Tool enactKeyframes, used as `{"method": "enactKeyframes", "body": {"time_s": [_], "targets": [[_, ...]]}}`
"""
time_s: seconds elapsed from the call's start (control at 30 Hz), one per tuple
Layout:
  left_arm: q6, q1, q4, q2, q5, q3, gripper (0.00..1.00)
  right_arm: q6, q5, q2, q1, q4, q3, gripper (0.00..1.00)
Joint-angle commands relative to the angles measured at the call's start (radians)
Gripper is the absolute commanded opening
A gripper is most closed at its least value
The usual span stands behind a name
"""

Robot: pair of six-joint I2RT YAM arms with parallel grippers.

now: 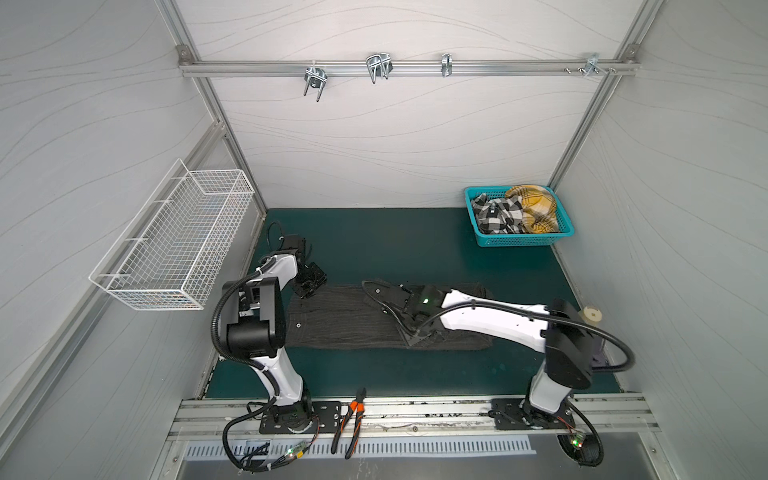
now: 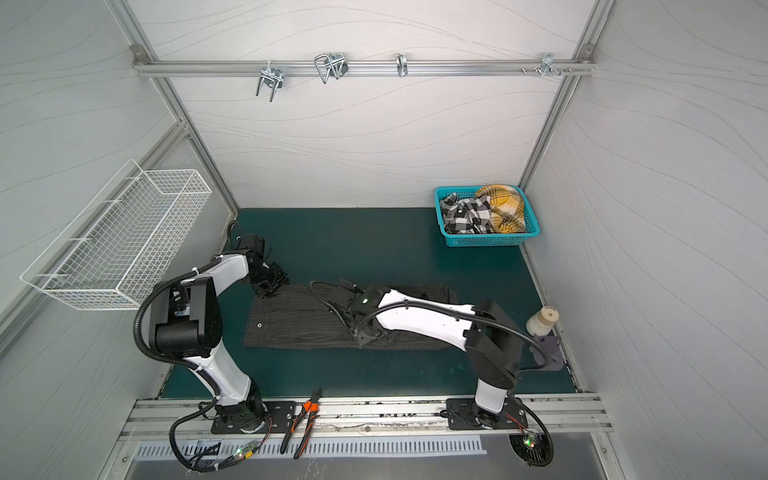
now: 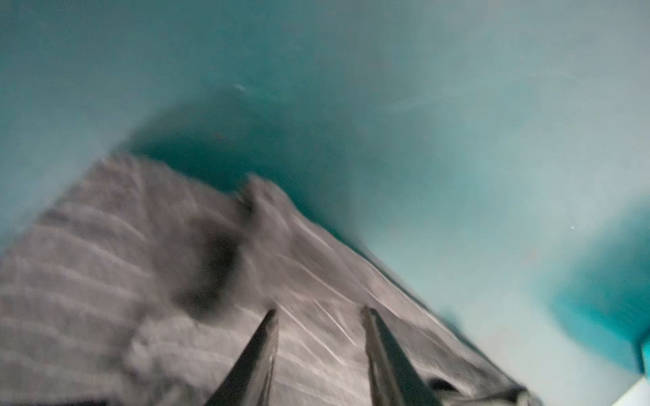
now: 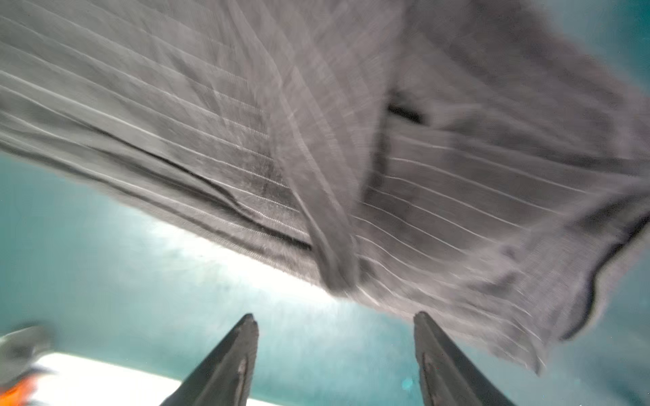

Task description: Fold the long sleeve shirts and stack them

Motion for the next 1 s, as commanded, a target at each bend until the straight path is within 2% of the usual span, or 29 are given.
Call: {"method": "enactKeyframes", "body": {"time_s": [0.0,0.07,0.17,0.27,0.37,0.57,0.97], "targets": [[-0.018,-0.064,-0.014,-0.110,-0.014,-0.002,0.48,0.053,0.017,-0.120,-0.047,-0.024,-0.011,0.72],[-0.041,-0.121,-0.003,-0.166,0.006,-0.038,0.55,0.045,-0.021,-0.156,-0.118,0.013,-0.059,0.70],[-0.076,-0.186,0.021,-0.180,0.085,-0.077,0.59,0.038,-0.095,-0.191,-0.244,0.065,-0.131,0.63],[-0.110,-0.244,0.050,-0.151,0.133,-0.093,0.60,0.019,-0.171,-0.203,-0.350,0.118,-0.186,0.54],[-0.128,-0.296,0.080,-0.120,0.152,-0.086,0.59,-0.008,-0.204,-0.198,-0.412,0.149,-0.217,0.46],[-0.142,-0.319,0.140,-0.045,0.145,-0.076,0.54,-0.031,-0.271,-0.193,-0.484,0.217,-0.285,0.38],[-0.169,-0.363,0.282,0.028,0.158,-0.134,0.48,-0.034,-0.317,-0.175,-0.527,0.294,-0.355,0.35]]}}
